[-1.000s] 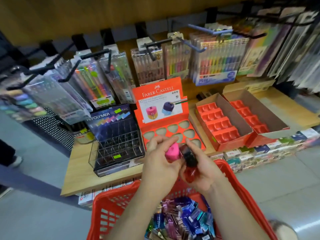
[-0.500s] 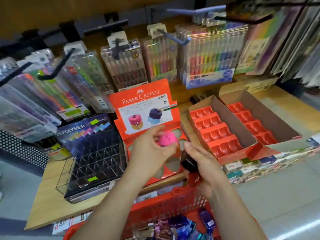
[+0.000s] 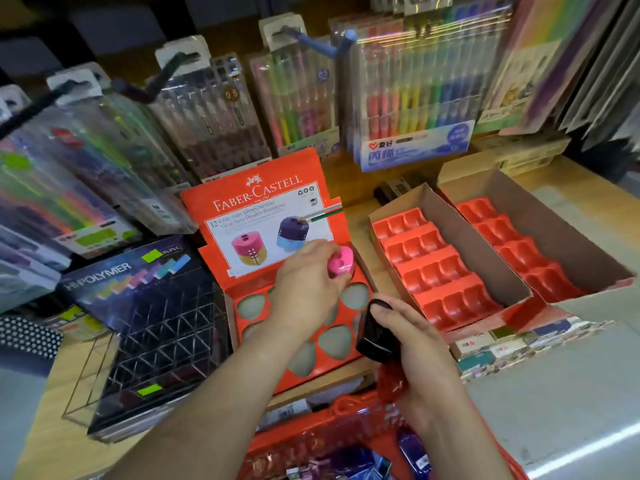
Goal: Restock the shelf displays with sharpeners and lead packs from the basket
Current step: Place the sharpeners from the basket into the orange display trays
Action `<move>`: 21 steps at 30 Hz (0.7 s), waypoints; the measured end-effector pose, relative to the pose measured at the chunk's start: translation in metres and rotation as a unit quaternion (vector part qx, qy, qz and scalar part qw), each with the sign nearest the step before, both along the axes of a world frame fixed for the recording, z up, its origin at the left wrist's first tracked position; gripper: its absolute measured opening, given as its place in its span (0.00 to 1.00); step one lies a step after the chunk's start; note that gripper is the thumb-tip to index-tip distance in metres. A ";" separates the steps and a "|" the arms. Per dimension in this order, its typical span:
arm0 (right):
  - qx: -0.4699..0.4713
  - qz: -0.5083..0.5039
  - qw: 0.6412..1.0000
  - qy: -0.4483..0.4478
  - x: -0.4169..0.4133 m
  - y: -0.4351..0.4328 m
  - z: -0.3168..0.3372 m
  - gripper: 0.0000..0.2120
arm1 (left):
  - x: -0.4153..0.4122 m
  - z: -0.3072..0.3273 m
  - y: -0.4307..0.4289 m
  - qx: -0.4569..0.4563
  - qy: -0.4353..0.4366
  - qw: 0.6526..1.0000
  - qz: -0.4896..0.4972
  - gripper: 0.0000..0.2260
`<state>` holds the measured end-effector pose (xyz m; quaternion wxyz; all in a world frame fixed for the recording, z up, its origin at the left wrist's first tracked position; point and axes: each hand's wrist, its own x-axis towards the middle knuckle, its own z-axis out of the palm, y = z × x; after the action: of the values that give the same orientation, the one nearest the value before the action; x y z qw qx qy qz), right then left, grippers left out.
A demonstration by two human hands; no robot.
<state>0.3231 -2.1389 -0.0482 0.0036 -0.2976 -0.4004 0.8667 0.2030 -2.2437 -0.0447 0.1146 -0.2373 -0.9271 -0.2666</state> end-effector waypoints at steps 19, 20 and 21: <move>-0.011 -0.030 0.995 0.095 0.002 -0.015 0.024 0.17 | 0.090 0.064 -0.019 0.238 -0.432 0.870 -0.001 0.19; 0.009 -0.028 0.995 0.096 0.002 -0.015 0.027 0.17 | 0.094 0.064 -0.019 0.269 -0.430 0.862 0.019 0.19; 0.034 -0.024 0.995 0.095 0.003 -0.013 0.030 0.15 | 0.095 0.064 -0.020 0.291 -0.422 0.858 0.036 0.18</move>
<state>0.3256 -2.1523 -0.0177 0.0727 -0.2232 -0.4206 0.8764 0.2984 -2.2637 0.0190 -0.2143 -0.0246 -0.7748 -0.5943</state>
